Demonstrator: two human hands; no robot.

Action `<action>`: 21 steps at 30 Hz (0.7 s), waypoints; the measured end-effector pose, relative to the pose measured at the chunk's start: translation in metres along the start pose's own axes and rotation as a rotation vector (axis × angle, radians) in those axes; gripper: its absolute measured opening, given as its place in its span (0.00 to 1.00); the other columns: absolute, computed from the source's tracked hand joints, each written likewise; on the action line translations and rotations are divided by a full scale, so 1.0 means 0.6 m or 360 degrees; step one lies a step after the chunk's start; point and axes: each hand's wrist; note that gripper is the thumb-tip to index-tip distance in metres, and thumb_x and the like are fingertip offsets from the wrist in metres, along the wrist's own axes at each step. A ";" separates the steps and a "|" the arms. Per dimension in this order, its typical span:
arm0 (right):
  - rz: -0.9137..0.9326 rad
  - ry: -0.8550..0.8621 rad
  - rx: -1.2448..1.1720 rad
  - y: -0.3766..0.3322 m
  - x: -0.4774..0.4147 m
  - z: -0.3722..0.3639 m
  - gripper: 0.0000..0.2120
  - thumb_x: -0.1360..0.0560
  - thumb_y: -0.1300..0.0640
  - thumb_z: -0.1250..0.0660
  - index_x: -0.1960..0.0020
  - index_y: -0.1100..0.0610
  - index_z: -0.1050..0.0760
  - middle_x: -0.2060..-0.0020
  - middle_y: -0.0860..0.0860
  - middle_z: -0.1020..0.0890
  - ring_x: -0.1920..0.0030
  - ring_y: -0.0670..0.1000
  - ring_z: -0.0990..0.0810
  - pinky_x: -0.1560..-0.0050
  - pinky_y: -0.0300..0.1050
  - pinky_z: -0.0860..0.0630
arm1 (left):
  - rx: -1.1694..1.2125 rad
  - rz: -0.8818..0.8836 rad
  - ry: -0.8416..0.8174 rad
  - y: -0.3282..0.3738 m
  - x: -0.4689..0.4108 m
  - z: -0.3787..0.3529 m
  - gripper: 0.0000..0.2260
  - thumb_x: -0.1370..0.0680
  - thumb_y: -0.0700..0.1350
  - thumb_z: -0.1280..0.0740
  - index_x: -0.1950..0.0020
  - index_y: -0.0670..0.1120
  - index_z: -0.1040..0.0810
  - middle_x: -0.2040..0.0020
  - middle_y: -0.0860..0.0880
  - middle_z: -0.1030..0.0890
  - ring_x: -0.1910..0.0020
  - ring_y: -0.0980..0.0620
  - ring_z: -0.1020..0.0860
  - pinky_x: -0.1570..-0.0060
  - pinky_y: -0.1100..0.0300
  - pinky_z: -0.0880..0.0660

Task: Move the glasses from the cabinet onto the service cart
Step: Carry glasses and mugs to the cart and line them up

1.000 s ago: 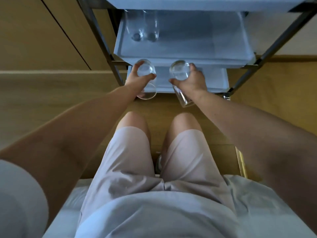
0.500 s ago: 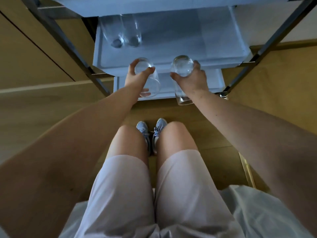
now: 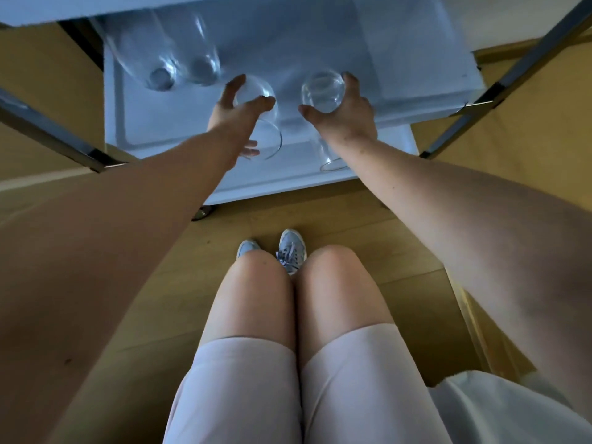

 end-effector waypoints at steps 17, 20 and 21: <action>-0.0140 0.0075 -0.0160 -0.047 -0.050 -0.058 0.41 0.38 0.33 0.31 0.29 0.47 0.38 0.41 0.53 0.24 0.44 0.56 0.22 0.45 0.51 0.23 | 0.0509 0.0186 -0.0271 0.004 -0.078 0.019 0.25 0.25 0.61 0.34 0.34 0.48 0.30 0.30 0.46 0.32 0.46 0.36 0.22 0.45 0.39 0.25; -0.0125 0.0065 -0.0122 -0.044 -0.053 -0.061 0.41 0.34 0.35 0.33 0.26 0.48 0.43 0.38 0.54 0.26 0.42 0.57 0.23 0.44 0.52 0.23 | 0.0451 0.0022 -0.0317 0.003 -0.075 0.025 0.19 0.19 0.55 0.40 0.28 0.54 0.34 0.28 0.50 0.36 0.45 0.39 0.23 0.45 0.41 0.24; -0.0126 0.0059 -0.0123 -0.042 -0.055 -0.061 0.41 0.33 0.35 0.34 0.26 0.49 0.45 0.37 0.55 0.26 0.42 0.58 0.23 0.44 0.51 0.23 | 0.0395 -0.0069 -0.0361 0.000 -0.074 0.026 0.18 0.18 0.52 0.43 0.27 0.58 0.36 0.28 0.51 0.37 0.44 0.40 0.23 0.45 0.42 0.23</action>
Point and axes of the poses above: each hand's wrist, its own x-axis away from the middle knuckle, its own z-axis out of the back of the hand, y = z × x
